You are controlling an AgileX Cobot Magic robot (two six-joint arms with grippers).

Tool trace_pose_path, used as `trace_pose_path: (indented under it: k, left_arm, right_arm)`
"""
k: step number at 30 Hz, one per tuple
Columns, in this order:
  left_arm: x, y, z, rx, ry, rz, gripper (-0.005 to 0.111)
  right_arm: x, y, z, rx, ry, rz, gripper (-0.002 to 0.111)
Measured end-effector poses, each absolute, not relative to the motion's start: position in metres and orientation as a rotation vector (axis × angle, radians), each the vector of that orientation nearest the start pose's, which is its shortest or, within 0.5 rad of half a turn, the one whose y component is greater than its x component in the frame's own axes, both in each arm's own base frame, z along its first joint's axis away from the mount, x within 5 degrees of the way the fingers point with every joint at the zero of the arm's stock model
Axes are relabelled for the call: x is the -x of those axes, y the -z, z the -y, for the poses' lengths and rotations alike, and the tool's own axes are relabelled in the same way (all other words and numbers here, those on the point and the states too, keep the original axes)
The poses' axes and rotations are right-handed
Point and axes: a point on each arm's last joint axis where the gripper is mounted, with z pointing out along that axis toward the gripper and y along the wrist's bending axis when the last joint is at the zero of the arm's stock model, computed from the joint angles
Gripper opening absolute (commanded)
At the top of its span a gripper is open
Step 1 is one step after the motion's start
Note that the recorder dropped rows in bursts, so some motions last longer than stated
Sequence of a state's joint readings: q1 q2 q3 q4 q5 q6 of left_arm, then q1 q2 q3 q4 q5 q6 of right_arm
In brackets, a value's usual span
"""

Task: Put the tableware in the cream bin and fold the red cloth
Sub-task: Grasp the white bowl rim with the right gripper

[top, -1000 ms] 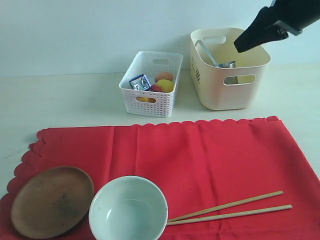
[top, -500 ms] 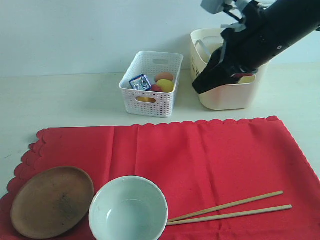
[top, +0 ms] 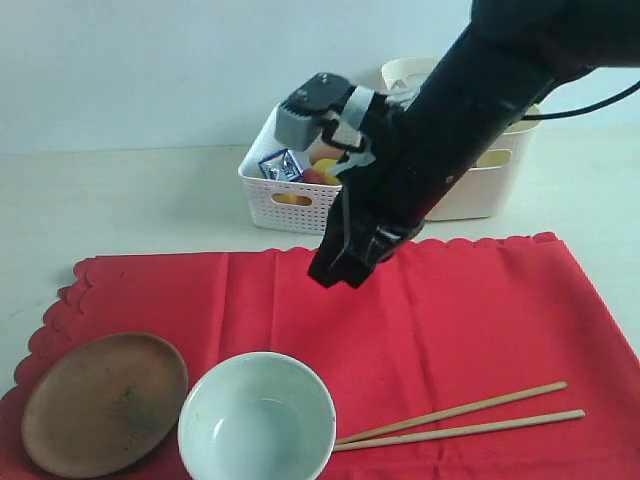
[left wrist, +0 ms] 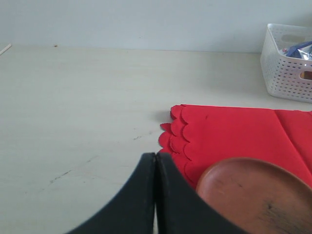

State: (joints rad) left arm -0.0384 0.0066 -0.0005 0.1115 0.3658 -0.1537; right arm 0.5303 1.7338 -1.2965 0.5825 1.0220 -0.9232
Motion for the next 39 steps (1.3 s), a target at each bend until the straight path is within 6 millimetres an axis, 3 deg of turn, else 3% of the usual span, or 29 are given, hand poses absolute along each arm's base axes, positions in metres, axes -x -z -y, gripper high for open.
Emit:
trace_pose_path:
  k: [7,11,14,20,23,25,32,39]
  left_arm:
    - [-0.053,-0.18,-0.002,0.038,0.024,-1.853,0.0]
    - [-0.053,-0.18,-0.002,0.038,0.024,-1.853,0.0]
    - [-0.053,-0.18,-0.002,0.038,0.024,-1.853,0.0]
    - [-0.053,-0.18,-0.002,0.038,0.024,-1.853,0.0]
    - [-0.053,-0.18,-0.002,0.038,0.024,-1.853,0.0]
    - [-0.053,-0.18,-0.002,0.038,0.024,-1.853,0.0]
    - [-0.053,-0.18,-0.002,0.038,0.024,-1.853,0.0]
    - [-0.053,-0.18,-0.002,0.038,0.024,-1.853,0.0]
  right_arm:
    - [-0.274,-0.213,-0.235,1.694,-0.646,-2.386,0.037]
    - [-0.277,-0.191,-0.242,1.673,-0.524,-2.471,0.041]
    - [-0.281,-0.176,-0.246,1.648,-0.446,-2.501,0.041]
    - [-0.277,-0.148,-0.26,1.666,-0.462,-2.553,0.039]
    - [-0.277,-0.14,-0.262,1.647,-0.489,-2.58,0.012]
    - [-0.277,-0.139,-0.264,1.618,-0.512,-2.589,0.0]
    - [-0.275,-0.155,-0.265,1.558,-0.557,-2.573,0.0]
    - [-0.271,-0.2,-0.261,1.496,-0.553,-2.462,0.0]
